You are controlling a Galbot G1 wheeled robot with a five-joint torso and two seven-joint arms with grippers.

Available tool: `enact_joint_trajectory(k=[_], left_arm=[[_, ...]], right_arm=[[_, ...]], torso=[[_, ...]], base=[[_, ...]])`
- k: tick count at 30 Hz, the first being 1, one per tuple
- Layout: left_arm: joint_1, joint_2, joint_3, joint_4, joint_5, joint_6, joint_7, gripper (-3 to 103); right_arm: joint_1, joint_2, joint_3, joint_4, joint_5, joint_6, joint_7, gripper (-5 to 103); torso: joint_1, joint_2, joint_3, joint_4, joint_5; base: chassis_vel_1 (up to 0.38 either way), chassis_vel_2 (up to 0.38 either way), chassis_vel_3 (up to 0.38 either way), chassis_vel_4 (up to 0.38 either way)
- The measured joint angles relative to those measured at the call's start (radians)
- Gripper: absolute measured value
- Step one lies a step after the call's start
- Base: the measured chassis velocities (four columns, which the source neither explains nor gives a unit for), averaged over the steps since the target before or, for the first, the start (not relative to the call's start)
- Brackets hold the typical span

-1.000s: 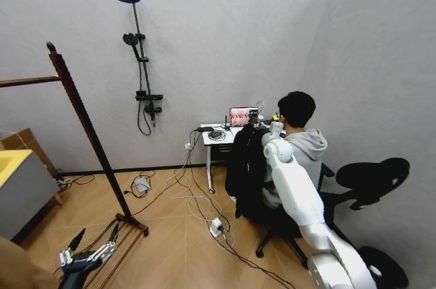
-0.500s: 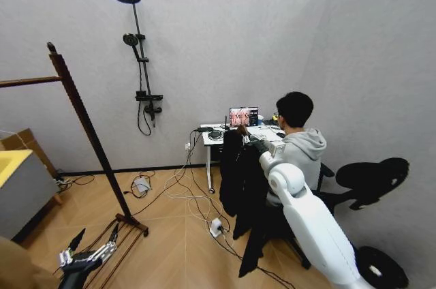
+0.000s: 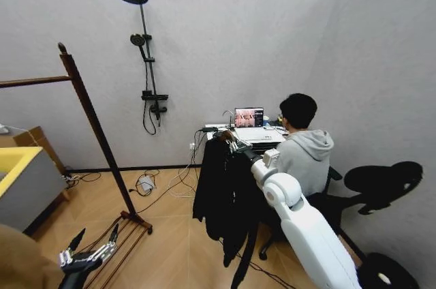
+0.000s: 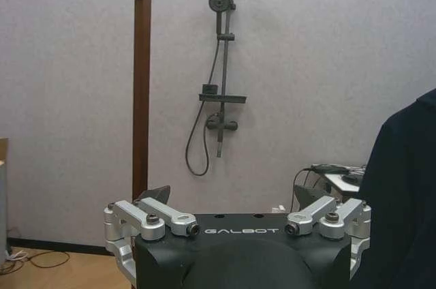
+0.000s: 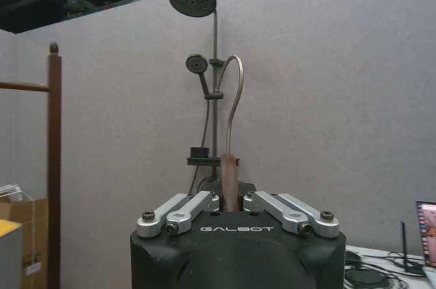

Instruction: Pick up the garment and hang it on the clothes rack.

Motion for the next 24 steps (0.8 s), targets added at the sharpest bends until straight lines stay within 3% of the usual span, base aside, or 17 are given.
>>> enact_joint_trajectory(k=[24], left_arm=[[0.0, 0.0, 0.0, 0.0, 0.0, 0.0, 0.0, 100]], right_arm=[[-0.061, 0.033, 0.011, 0.026, -0.017, 0.019, -0.003, 10]], torso=[[0.0, 0.0, 0.0, -0.0002, 0.0002]], base=[[0.109, 0.103, 0.109, 0.112]])
